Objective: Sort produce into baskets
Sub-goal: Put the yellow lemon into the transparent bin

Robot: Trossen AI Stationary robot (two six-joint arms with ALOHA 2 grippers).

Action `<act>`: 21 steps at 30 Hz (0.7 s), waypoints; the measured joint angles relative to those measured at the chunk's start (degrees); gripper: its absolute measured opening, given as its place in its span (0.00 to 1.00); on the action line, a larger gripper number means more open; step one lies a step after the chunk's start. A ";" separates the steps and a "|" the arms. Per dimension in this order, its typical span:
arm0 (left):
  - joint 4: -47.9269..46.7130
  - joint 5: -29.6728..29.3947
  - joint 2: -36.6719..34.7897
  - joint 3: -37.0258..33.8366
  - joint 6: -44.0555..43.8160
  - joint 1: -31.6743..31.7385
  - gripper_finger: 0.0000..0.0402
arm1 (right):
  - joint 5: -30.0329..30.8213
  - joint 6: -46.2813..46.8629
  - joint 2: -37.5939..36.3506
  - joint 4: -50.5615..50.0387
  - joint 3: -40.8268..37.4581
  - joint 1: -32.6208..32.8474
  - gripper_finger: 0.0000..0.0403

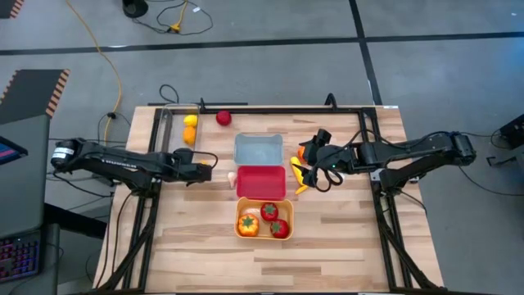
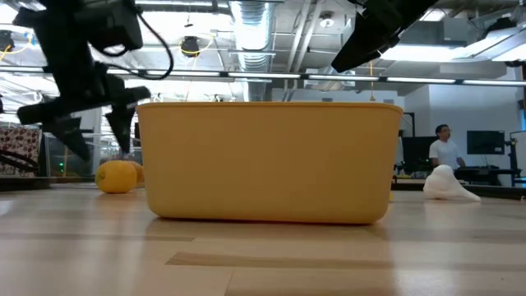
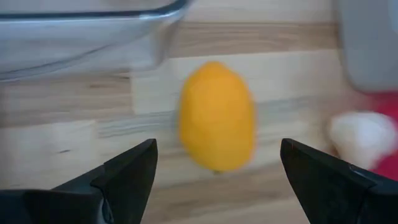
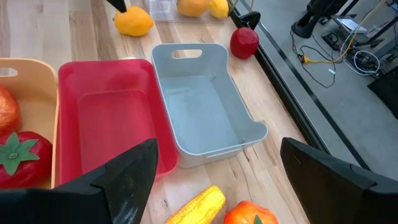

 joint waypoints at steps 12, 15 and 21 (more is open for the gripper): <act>15.89 -3.89 0.00 -8.85 -0.65 -0.01 0.81 | 0.00 0.02 0.00 0.00 0.00 0.00 0.91; 16.58 -5.56 0.00 -10.00 -1.70 0.01 0.81 | 0.00 0.02 0.00 0.00 0.00 0.00 0.91; 22.89 -6.78 0.00 -13.10 -1.43 0.01 0.81 | 0.00 0.02 0.00 0.00 0.00 0.00 0.91</act>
